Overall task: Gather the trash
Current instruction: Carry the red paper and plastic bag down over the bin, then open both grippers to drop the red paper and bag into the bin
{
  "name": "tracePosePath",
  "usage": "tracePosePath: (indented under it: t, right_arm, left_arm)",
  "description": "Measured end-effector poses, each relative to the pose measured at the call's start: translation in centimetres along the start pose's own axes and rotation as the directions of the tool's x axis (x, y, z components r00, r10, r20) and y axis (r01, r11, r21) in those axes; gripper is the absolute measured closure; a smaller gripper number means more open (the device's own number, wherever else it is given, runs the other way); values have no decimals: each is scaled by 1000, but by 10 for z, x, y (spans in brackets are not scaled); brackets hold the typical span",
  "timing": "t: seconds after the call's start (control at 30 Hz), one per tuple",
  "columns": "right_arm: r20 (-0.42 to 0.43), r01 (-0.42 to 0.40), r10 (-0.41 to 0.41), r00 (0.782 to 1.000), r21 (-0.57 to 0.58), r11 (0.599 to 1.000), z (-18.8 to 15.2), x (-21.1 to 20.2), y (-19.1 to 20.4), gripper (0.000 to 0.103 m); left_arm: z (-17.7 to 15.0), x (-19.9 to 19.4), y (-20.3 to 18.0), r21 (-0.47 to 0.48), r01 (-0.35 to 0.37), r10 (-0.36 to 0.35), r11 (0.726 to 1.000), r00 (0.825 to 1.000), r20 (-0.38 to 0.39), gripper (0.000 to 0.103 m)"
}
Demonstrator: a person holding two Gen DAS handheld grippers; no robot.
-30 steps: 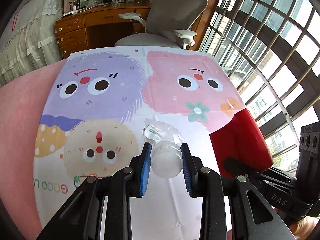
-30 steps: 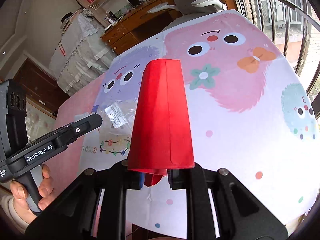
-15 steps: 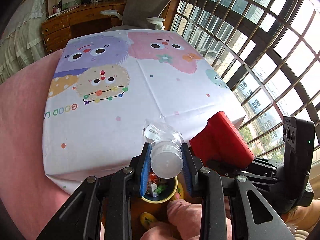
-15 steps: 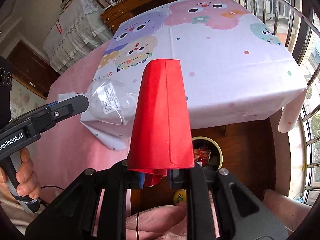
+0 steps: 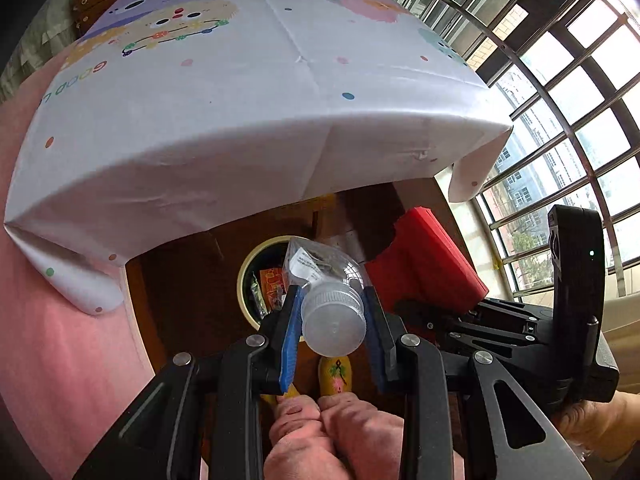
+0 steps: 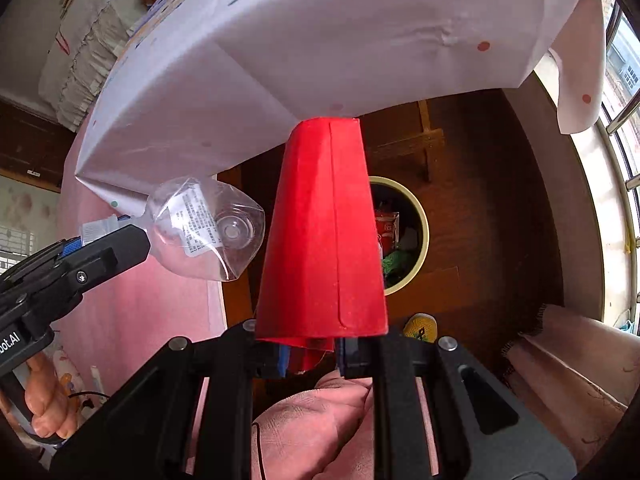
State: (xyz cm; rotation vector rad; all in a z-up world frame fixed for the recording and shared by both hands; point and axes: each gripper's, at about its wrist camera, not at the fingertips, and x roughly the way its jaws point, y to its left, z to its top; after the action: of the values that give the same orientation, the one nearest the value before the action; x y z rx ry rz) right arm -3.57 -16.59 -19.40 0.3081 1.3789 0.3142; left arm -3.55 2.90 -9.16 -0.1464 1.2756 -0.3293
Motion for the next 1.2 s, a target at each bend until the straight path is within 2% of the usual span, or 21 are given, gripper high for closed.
tracePosePath:
  t: [0.13,0.37,0.47,0.5,0.53,0.57,0.6,0.93,1.2]
  right_arm:
    - [-49,23,-21,999,30,999,-14,60,-33,89]
    - [-99,53,-51,994,20,998,-16,150,-66,87]
    - [-115,49,-48,992,7,999,2,183,-66,82]
    - [-124,49,-47,991,11,999,5,192,-68,72]
    - [-134,54,-52,990,11,998,6,199,-70,65]
    - [-144,62,-60,988,11,998,21,209,-64,51]
    - [-147,66,-63,987,10,998,25,214,-63,45]
    - [-129,74,-72,989,10,997,65,225,-60,39]
    - [-72,77,-76,995,10,997,75,191,-54,35]
  left_arm:
    - [-8,62,8,-9,-7,7,1000,1000,-24,74]
    - [-14,160,30,-24,-17,15,1000,997,-77,71]
    - [-12,194,46,-27,-34,31,999,995,-99,56]
    - [-13,201,50,-26,-44,41,999,994,-103,47]
    - [-13,208,54,-24,-61,58,998,993,-106,32]
    - [-12,214,58,-24,-83,80,996,991,-107,24]
    - [-13,217,61,-26,-98,95,995,990,-104,18]
    - [-9,222,94,-66,-166,159,984,982,-99,18]
    - [-1,203,101,-135,-186,175,973,981,-88,18]
